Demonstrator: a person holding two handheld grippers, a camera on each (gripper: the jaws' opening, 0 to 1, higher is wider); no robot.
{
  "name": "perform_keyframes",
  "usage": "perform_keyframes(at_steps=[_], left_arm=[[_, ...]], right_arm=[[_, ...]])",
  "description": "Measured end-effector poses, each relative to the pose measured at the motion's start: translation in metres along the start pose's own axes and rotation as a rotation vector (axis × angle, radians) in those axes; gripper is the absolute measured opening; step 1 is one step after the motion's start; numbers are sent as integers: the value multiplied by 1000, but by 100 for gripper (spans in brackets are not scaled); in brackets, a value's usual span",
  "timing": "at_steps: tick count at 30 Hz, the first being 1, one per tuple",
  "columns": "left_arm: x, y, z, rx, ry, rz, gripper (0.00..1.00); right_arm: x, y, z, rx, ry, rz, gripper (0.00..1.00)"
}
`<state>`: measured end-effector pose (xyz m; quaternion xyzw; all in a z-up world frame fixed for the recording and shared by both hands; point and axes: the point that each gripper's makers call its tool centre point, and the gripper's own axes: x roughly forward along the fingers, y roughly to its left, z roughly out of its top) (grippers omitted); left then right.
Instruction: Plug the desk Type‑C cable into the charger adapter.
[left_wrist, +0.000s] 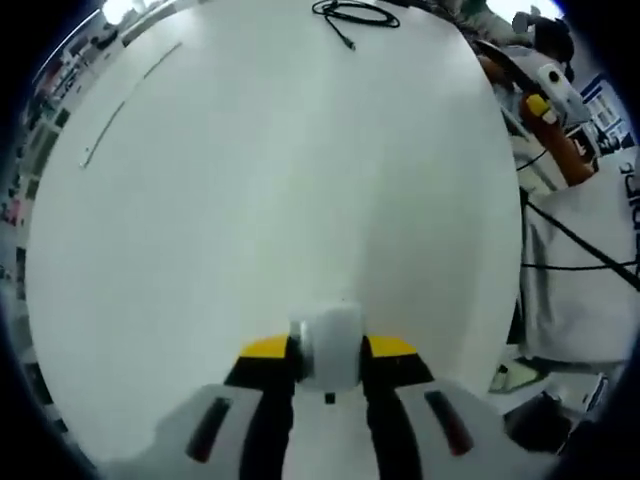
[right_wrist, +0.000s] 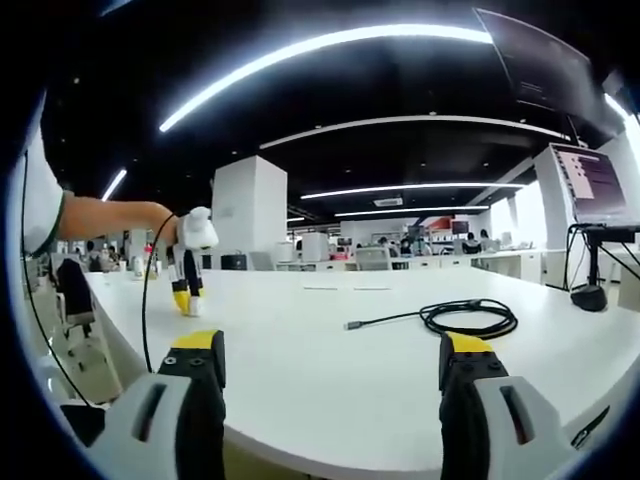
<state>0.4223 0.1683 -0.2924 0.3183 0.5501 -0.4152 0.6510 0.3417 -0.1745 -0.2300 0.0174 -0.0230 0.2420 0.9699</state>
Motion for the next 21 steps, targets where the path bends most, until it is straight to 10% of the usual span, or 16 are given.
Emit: perform_keyframes(at_steps=[21], left_arm=[[1, -52, -14, 84, 19, -39, 25]], right_arm=[[1, 4, 2, -2, -2, 14, 89]])
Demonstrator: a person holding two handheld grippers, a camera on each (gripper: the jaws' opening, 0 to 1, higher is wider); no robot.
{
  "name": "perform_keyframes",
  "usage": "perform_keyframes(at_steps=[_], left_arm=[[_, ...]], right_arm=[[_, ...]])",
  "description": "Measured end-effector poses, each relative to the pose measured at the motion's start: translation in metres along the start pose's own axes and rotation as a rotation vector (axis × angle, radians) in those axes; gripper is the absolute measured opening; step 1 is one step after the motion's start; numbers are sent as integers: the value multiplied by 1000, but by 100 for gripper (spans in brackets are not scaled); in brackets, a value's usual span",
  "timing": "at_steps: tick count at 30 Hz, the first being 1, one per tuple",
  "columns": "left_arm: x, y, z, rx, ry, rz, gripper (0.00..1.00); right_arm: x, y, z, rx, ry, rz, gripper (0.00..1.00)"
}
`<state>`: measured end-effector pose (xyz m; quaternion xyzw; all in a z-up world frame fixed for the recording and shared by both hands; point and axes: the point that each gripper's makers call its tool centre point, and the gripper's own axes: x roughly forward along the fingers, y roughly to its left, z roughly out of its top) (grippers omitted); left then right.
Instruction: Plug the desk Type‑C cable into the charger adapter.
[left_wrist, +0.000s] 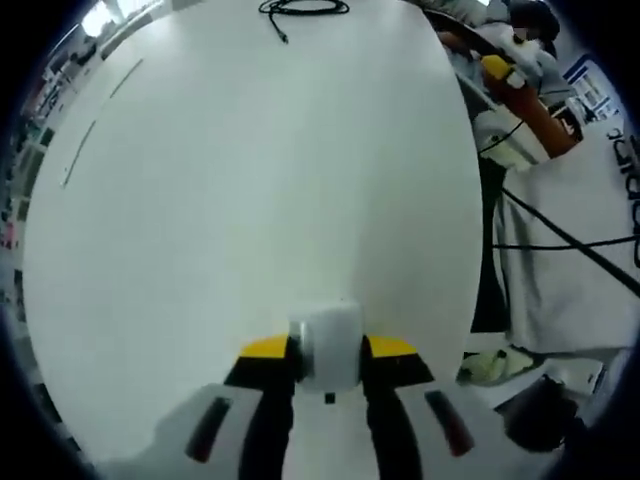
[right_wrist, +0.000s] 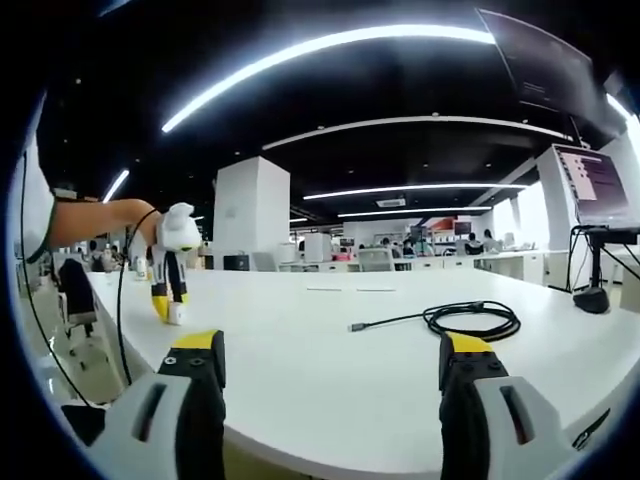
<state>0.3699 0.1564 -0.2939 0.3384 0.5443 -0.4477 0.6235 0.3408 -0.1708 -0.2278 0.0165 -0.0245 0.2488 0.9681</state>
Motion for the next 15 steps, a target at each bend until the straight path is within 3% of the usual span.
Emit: perform_keyframes(at_steps=[8, 12, 15], left_arm=[[1, -25, -4, 26, 3, -22, 25], [2, -51, -4, 45, 8, -38, 25], [2, -54, -7, 53, 12, -36, 25]], right_arm=[[1, 2, 0, -3, 3, 4, 89], [2, 2, -1, -1, 4, 5, 89], [2, 4, -1, -2, 6, 7, 89]])
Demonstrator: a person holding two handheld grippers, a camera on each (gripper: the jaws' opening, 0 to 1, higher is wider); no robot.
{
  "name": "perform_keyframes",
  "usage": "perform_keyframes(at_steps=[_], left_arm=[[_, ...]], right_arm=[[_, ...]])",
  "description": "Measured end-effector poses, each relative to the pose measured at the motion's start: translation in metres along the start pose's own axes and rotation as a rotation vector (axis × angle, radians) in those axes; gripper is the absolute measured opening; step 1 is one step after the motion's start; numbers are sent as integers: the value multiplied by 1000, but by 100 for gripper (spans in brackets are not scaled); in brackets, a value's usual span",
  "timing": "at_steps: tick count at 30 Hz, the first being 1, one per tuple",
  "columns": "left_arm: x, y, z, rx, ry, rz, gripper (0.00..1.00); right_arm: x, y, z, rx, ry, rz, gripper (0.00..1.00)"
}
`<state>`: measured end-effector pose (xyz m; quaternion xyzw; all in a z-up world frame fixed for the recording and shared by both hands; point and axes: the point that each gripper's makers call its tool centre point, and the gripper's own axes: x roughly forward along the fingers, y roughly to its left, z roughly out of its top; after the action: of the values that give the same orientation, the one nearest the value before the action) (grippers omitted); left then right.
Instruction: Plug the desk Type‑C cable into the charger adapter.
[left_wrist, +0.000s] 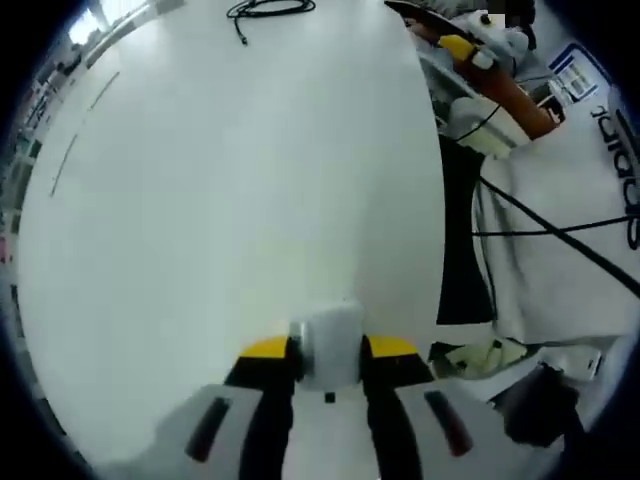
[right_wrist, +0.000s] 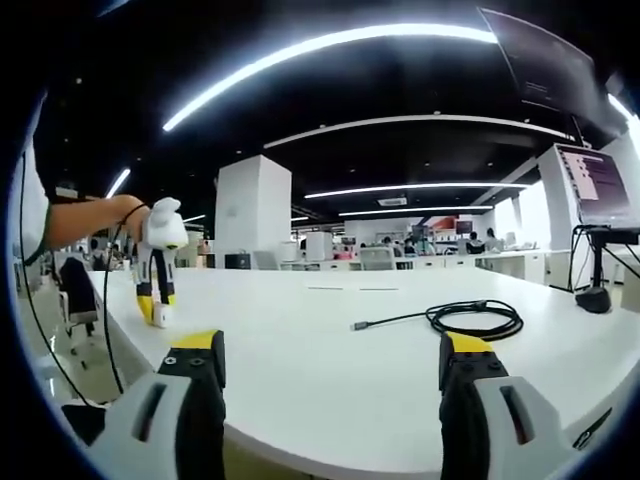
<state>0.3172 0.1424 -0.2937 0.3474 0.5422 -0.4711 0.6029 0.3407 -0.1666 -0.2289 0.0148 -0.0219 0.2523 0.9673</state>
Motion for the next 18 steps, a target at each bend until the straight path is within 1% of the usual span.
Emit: perform_keyframes(at_steps=[3, 6, 7, 9, 11, 14, 18], left_arm=[[-1, 6, -6, 11, 8, -1, 25], [-2, 5, -8, 15, 11, -2, 25], [-1, 3, -8, 16, 12, -2, 25], [1, -11, -5, 18, 15, -5, 25], [1, -14, -6, 20, 15, -7, 25], [2, -25, -5, 23, 25, -11, 25], [2, -30, -7, 33, 32, -19, 25]], right_arm=[[0, 2, 0, -1, 0, 4, 89], [0, 3, 0, -2, 1, 5, 89], [0, 3, 0, -2, 1, 5, 89], [0, 3, 0, -1, 2, 5, 89], [0, 3, 0, -2, 1, 5, 89], [0, 3, 0, -3, 1, 5, 89], [1, 4, -1, -1, 4, 7, 89]])
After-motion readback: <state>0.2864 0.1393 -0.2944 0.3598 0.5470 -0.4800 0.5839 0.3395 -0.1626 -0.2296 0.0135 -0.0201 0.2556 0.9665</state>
